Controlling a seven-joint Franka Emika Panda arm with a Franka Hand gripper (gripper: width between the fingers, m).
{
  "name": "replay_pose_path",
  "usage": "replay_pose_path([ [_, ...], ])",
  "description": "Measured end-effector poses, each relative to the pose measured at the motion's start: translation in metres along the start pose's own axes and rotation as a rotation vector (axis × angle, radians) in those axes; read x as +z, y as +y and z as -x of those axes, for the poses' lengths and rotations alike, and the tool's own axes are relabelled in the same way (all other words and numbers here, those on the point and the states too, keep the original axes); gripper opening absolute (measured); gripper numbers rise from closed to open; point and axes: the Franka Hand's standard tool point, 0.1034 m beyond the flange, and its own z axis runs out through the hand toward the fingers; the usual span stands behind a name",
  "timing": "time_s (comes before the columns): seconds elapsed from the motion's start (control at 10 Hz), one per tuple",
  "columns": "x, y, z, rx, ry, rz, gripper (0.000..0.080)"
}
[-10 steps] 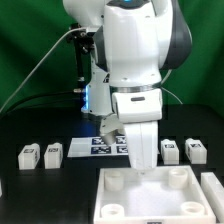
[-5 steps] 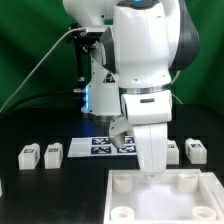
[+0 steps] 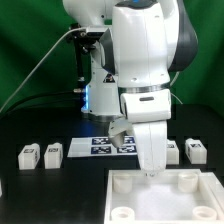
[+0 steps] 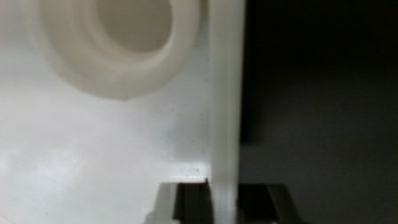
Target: Assemble one leg
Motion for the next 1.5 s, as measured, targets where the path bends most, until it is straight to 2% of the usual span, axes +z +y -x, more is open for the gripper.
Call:
replay_pose_path([
  [0.1,0.000,0.000,0.000,0.002,0.000,0.000,0.0168],
  [0.3,0.000,0.000,0.001,0.003,0.000,0.000,0.0492],
  [0.4,0.000,0.000,0.001,0.003,0.000,0.000,0.0492],
  [0.5,0.000,0.000,0.001,0.004,0.000,0.000,0.0614],
  [0.8,0.000,0.000,0.001,0.005,-0.001,0.000,0.0648],
  [1.3,0.000,0.000,0.002,0.009,-0.001,0.001,0.0649],
  [1.4,-0.006,0.001,-0.002,0.068,-0.005,0.001,0.0649],
  [1.5,-0.019,0.000,-0.012,0.124,-0.012,0.007,0.0649],
])
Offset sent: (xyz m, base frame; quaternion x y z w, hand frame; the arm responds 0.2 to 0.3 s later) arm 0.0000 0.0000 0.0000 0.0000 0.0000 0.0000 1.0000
